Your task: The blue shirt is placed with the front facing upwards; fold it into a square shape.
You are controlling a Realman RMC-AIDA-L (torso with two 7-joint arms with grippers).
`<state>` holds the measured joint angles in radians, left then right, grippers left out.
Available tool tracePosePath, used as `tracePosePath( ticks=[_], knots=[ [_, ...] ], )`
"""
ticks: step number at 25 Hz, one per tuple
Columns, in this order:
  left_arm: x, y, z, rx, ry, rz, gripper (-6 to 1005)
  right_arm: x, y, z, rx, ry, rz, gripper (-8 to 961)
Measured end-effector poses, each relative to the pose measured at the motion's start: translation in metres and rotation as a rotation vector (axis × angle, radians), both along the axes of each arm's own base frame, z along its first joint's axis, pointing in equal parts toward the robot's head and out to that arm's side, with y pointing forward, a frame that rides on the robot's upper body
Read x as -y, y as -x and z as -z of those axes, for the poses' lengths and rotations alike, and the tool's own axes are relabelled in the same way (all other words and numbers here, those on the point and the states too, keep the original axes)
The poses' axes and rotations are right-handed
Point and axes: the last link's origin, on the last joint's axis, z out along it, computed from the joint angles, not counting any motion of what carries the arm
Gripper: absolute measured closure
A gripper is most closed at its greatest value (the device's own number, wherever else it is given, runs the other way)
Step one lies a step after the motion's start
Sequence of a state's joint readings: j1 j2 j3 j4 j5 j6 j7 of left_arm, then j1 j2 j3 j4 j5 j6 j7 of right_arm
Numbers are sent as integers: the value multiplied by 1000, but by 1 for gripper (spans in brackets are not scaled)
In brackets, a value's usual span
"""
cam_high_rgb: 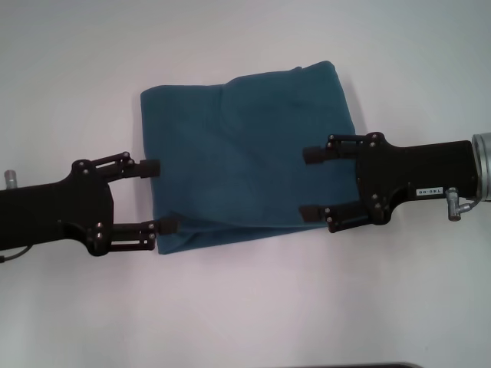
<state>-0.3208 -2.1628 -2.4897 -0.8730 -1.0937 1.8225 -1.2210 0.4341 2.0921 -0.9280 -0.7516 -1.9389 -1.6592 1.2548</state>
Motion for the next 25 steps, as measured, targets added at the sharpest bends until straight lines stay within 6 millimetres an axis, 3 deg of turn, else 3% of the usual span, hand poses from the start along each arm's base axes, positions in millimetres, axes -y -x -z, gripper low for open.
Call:
tracePosePath(
  ticks=[25],
  knots=[
    [1, -2, -3, 25, -10, 8, 139, 1, -1, 0, -1, 7, 9, 32]
  ],
)
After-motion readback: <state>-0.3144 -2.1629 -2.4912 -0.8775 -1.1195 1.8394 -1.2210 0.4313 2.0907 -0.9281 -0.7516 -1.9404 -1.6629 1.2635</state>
